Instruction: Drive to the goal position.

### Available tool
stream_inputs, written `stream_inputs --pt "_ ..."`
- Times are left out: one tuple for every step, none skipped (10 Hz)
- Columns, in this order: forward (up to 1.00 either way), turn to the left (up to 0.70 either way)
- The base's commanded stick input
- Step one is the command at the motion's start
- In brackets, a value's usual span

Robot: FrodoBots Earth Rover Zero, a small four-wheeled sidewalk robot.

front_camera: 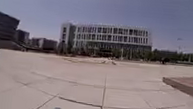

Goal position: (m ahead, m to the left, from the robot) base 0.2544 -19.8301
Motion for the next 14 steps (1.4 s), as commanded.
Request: stream_inputs --pt "0.85 0.00" --pt "0.85 0.00" --pt "0.85 0.00" --pt "0.85 0.00" --pt "0.85 0.00" --pt "0.85 0.00" --pt "0.85 0.00" --pt "0.85 -0.09" --pt "0.85 -0.34" --pt "0.85 -0.26" --pt "0.85 -0.02" --pt "0.85 0.00" --pt "0.85 0.00" --pt "0.85 0.00"
